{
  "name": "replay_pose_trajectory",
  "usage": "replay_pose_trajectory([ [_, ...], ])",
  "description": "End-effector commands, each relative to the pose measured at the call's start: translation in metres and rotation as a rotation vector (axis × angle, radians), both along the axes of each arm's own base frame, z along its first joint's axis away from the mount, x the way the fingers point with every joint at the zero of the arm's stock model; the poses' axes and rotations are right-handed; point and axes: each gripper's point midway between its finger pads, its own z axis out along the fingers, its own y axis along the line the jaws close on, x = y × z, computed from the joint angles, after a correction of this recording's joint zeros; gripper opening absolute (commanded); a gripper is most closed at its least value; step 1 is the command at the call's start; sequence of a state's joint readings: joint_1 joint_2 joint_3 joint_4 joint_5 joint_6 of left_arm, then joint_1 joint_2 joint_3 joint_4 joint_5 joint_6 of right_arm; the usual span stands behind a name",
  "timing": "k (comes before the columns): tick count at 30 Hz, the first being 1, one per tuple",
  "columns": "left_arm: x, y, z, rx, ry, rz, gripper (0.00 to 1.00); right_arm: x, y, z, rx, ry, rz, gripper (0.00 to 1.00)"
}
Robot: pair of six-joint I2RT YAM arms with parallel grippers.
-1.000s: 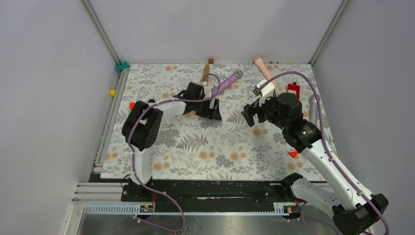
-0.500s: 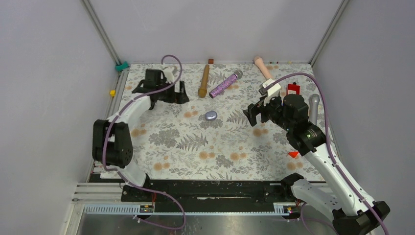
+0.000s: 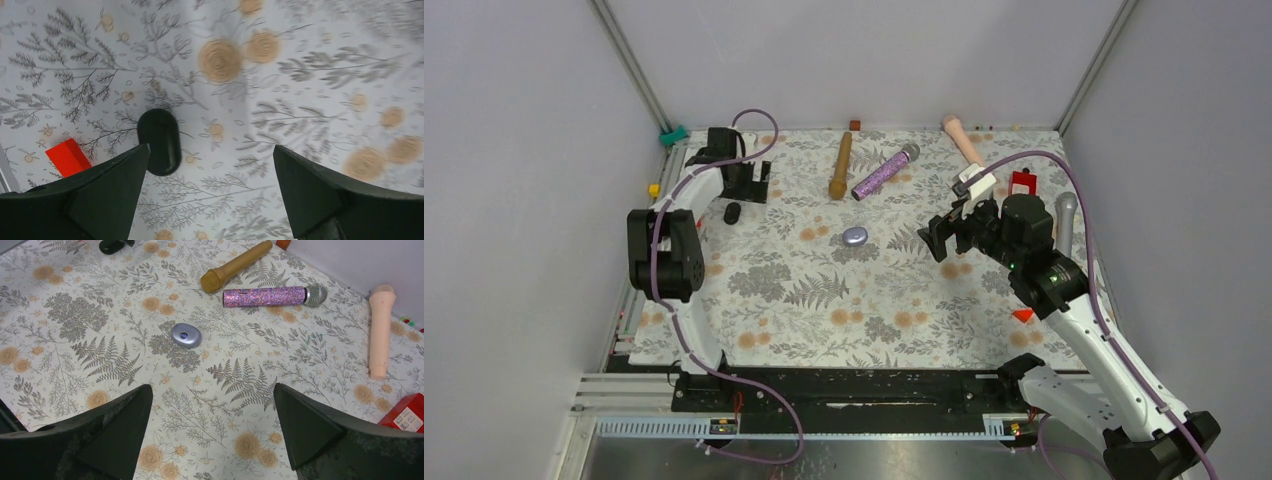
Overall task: Insert the wireless bluetooth earbuds into the charging case
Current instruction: Place the charging case at the center of the board, then pick up the charging case at the center of the board.
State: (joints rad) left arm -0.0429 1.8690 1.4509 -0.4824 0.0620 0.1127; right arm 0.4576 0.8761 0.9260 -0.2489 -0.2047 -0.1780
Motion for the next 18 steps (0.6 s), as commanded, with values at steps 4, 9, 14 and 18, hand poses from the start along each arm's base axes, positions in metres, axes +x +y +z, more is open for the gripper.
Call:
replay_pose_trajectory([
  [4, 0.014, 0.057, -0.015, 0.068, 0.091, 0.122, 0.98, 0.001, 0.004, 0.012, 0.039, -0.038, 0.02, 0.99],
  [9, 0.013, 0.063, -0.033, 0.068, 0.148, 0.122, 0.95, 0.001, 0.006, 0.01, 0.039, -0.029, 0.026, 1.0],
  [14, 0.011, 0.061, -0.048, 0.016, 0.206, 0.112, 0.87, -0.001, 0.006, 0.012, 0.045, -0.032, 0.028, 1.0],
  [18, 0.011, 0.06, -0.057, 0.003, 0.239, 0.11, 0.79, -0.001, 0.006, 0.012, 0.046, -0.034, 0.029, 1.0],
])
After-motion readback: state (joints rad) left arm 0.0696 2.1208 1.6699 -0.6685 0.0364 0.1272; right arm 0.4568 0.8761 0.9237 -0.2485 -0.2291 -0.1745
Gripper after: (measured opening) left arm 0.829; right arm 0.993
